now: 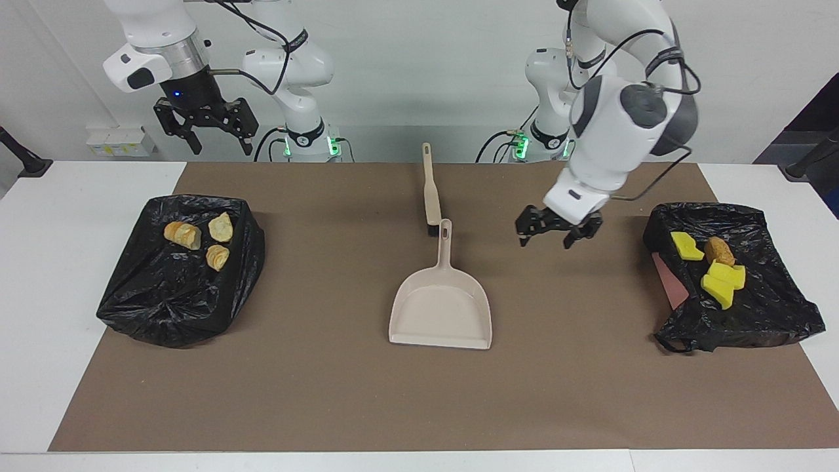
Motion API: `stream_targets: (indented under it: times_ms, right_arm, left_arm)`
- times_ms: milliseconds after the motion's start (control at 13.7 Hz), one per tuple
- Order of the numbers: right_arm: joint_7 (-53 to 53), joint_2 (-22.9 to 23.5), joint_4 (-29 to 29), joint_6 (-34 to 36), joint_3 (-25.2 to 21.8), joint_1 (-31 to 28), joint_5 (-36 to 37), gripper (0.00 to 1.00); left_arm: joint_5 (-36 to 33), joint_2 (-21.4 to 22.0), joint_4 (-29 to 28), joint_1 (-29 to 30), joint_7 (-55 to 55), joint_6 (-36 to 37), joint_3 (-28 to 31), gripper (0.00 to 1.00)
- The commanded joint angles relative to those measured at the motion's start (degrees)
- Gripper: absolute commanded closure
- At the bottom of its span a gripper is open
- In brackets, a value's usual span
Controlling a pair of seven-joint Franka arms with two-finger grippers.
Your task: Sweep and dump trash in bin
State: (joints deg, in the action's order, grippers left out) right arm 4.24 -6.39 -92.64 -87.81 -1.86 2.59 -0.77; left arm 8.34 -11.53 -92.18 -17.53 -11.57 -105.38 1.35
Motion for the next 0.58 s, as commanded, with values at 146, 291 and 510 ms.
stream_targets:
  times_ms: [146,291,510]
  right_arm:
    - [-2.1,-1.0,-1.0,-0.3,0.4,-1.2,-1.1,0.00]
    - [-2.0,-1.0,-1.0,-0.3,0.4,-1.2,-1.1,0.00]
    - [-2.0,-1.0,-1.0,-0.3,0.4,-1.2,-1.1,0.00]
  left_arm:
    - [-1.2,1.0,1.0,7.7,8.5,4.0,-0.2,0.00]
    - [-1.9,1.8,1.2,11.1,12.7,4.0,-0.2,0.00]
    - [-3.8,4.2,0.5,13.6,18.2,7.2,0.1,0.00]
